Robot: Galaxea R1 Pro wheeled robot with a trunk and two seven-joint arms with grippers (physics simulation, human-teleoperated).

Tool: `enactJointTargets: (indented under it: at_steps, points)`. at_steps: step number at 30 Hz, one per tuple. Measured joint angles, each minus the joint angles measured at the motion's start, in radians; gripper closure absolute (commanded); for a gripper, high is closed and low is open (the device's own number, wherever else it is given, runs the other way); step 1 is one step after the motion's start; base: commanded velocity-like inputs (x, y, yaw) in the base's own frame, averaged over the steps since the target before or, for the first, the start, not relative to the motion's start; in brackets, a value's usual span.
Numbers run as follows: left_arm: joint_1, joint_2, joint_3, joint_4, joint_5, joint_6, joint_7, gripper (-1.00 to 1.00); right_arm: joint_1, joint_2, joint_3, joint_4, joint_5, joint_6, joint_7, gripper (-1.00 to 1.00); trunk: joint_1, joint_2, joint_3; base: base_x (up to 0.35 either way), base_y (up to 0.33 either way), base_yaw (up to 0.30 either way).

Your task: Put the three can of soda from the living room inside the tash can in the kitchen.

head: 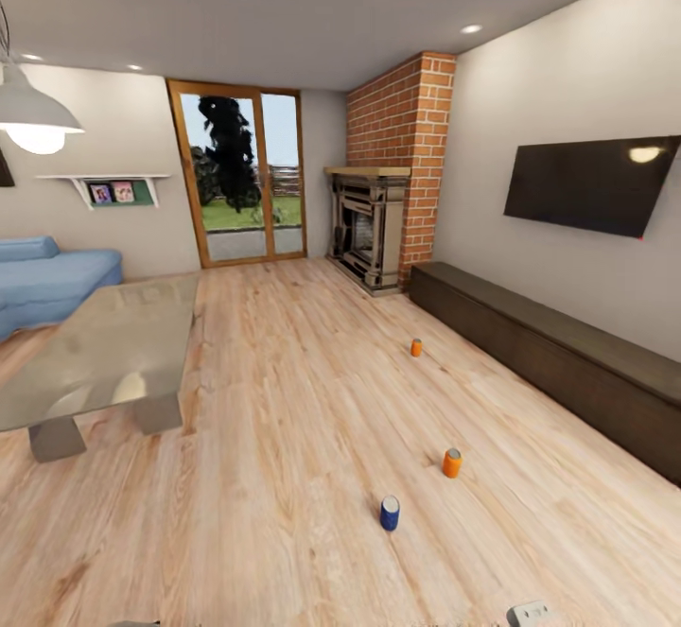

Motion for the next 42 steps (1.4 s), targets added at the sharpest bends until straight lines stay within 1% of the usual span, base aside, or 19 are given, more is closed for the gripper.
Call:
enactJointTargets:
  at_steps: [42]
  points:
    - [0.000,0.000,-0.003,0.000,0.000,0.000,0.000,-1.00,0.000,0.000,0.000,0.000,0.000,0.000,0.000,-1.00,0.000,0.000,0.000,0.000,0.000,-0.268]
